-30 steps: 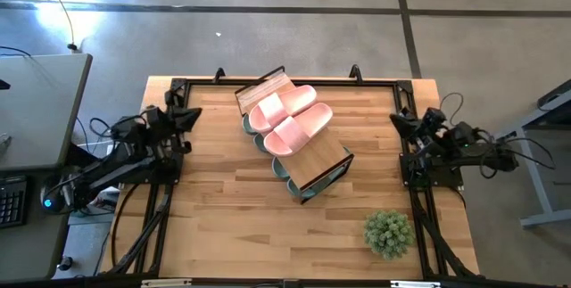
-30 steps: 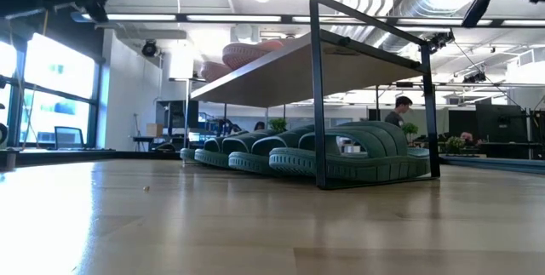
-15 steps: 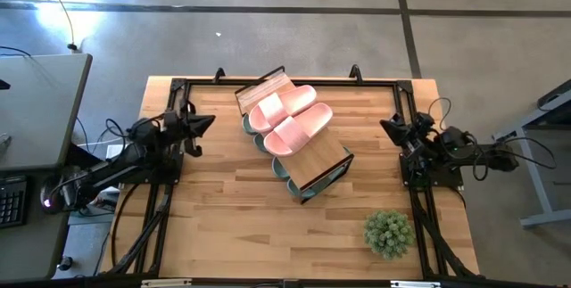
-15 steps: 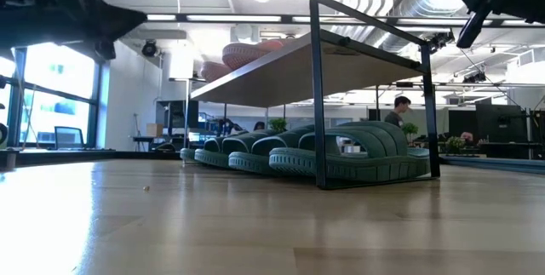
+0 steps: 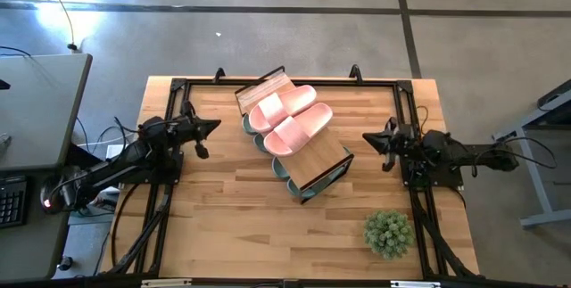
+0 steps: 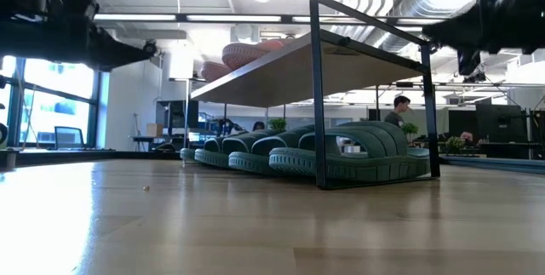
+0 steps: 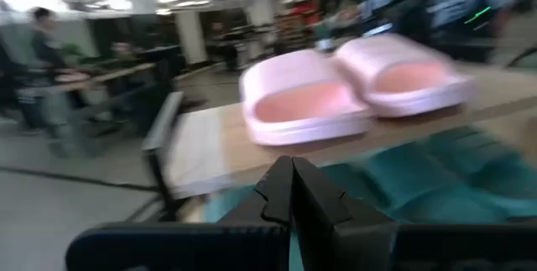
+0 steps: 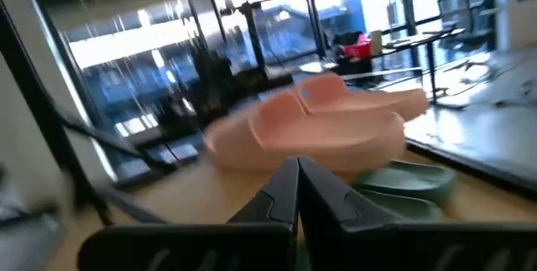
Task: Pick and place slides into the shelf
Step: Return to Home Position
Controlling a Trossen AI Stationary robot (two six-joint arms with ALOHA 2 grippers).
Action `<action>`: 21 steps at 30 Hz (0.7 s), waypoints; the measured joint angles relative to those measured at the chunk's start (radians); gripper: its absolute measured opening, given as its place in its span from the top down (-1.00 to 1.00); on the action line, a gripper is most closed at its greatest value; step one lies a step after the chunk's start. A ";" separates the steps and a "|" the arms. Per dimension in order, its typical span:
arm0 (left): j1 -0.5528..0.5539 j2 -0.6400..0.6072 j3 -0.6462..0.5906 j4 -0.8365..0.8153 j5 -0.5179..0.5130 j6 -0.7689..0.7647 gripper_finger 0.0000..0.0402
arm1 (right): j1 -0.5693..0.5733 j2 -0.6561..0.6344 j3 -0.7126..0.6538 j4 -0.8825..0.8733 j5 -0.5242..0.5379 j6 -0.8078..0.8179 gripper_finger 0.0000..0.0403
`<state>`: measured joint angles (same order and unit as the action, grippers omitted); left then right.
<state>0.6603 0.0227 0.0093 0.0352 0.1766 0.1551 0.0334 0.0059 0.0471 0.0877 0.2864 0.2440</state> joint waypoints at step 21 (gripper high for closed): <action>0.001 0.008 0.000 -0.017 -0.167 0.084 1.00 | 0.000 0.001 0.000 -0.143 0.045 -0.200 1.00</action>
<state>0.6609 0.0311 0.0093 0.0185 0.0094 0.2391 0.0334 0.0067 0.0475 -0.0549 0.3313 0.0444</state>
